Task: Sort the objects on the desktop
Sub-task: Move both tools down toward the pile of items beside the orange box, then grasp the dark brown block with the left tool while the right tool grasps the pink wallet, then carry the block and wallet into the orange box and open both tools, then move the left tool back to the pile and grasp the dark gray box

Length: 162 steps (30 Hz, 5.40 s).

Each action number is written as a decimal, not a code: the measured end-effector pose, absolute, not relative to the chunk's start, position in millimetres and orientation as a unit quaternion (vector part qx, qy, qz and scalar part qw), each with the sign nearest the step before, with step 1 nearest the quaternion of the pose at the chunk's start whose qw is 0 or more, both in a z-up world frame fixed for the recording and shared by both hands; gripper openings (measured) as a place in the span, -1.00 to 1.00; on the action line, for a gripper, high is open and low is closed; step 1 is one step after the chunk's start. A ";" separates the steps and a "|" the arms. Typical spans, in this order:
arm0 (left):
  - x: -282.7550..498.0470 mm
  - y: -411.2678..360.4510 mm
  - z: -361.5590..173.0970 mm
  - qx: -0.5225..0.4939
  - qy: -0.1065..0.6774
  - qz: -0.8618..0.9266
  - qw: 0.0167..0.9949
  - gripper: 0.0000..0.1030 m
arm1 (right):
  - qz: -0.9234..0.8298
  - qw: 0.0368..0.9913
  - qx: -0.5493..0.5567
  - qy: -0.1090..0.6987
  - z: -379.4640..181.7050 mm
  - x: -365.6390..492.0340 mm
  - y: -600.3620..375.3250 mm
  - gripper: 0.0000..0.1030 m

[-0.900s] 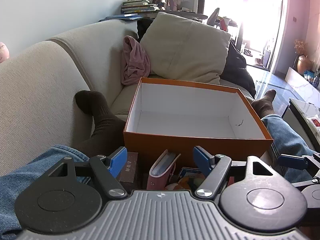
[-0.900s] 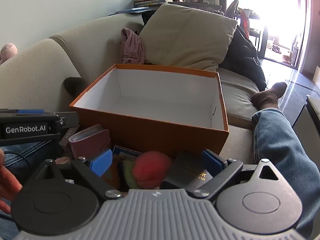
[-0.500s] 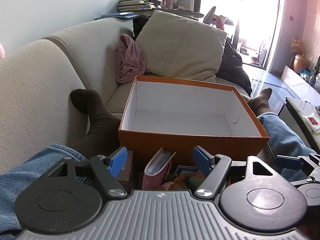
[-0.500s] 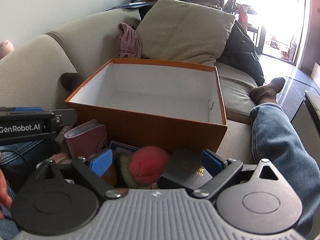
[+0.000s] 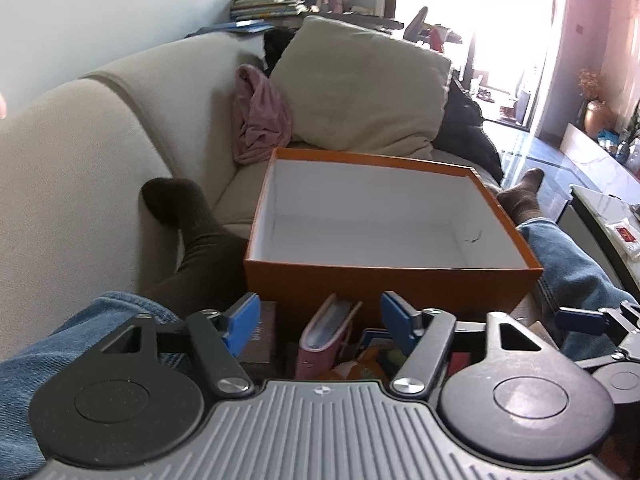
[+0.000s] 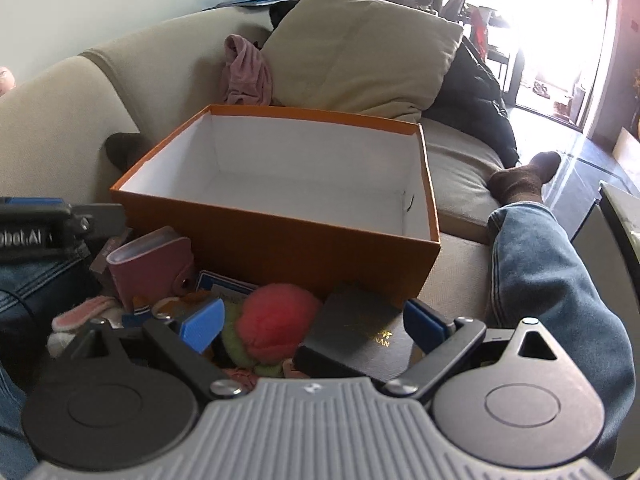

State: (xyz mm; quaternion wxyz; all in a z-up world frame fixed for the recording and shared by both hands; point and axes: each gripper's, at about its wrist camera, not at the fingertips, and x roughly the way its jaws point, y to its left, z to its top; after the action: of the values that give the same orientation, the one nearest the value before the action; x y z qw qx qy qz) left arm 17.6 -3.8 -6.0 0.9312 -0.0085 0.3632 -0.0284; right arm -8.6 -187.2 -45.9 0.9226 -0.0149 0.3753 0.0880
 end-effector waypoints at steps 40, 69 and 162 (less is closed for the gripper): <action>67.2 42.4 -51.0 0.026 0.483 -0.049 0.874 0.06 | 0.196 0.798 0.176 0.543 -79.5 108.6 -104.1 0.27; 45.3 47.2 -10.1 -0.036 0.416 -0.082 0.905 -0.50 | 0.260 0.833 0.150 0.464 -10.8 70.9 -147.0 -0.67; 43.9 39.7 -40.3 0.046 0.444 -0.174 0.878 0.11 | 0.234 0.919 -0.012 0.317 -20.0 61.3 -181.1 0.07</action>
State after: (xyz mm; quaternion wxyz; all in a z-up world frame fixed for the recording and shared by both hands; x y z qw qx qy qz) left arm 43.9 39.7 -40.3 0.8777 0.0464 0.4443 -0.1736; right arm 61.3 -181.1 -20.0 0.9189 -0.0117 0.3174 0.2339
